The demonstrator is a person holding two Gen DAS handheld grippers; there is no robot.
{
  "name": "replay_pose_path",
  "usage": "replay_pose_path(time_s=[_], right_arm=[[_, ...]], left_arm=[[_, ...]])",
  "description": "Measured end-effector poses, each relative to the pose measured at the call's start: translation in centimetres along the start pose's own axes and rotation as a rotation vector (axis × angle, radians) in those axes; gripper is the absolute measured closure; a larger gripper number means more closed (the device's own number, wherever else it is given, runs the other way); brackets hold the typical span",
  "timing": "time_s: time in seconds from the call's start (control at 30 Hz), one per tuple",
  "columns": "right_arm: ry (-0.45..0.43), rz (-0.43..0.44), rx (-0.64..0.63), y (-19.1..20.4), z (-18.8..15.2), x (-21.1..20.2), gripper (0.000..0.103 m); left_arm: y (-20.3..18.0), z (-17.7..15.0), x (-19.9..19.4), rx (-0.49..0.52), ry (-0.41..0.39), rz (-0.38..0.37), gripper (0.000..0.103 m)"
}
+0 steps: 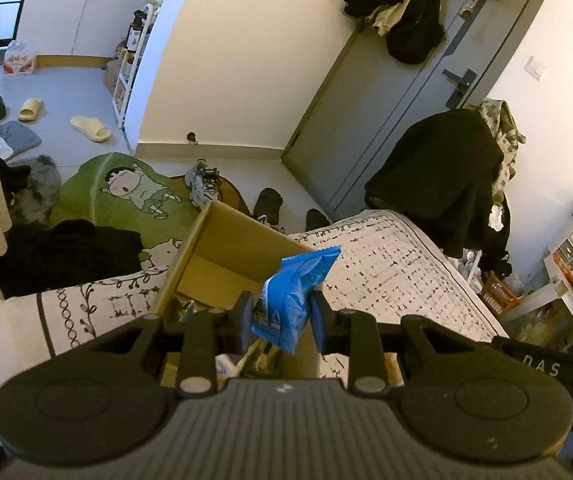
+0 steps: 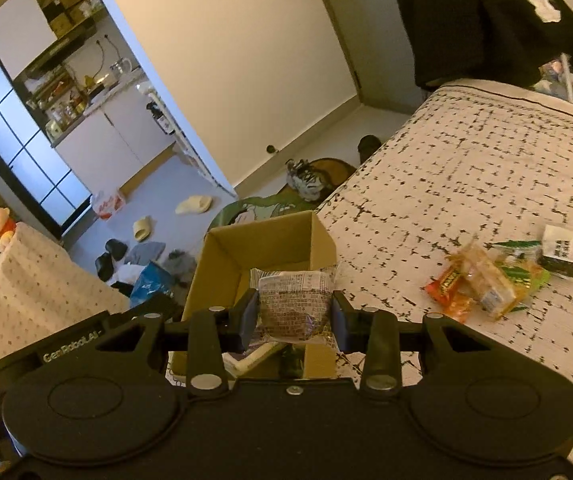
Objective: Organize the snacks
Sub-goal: 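Carry the blue packet and cookie packet over the box and open both grippers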
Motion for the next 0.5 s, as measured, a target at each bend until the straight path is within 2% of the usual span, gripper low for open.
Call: replay_pose_path(time_s=[0.5], right_arm=[[0.081, 0.042, -0.008, 0.8, 1.1, 5.5, 0.065]], left_arm=[[2.6, 1.2, 5.5, -0.029, 0.043, 0.055, 0.075]])
Point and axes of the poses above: each gripper's, at about its wrist camera, not at the fingertips, and x roughly the way its jaws point, y to its left, z to its top, the point moved 6 cm from there along x, roughly the way its jaws point, and after that the axes turned 9 degrees about x, right-handed, at the moved point
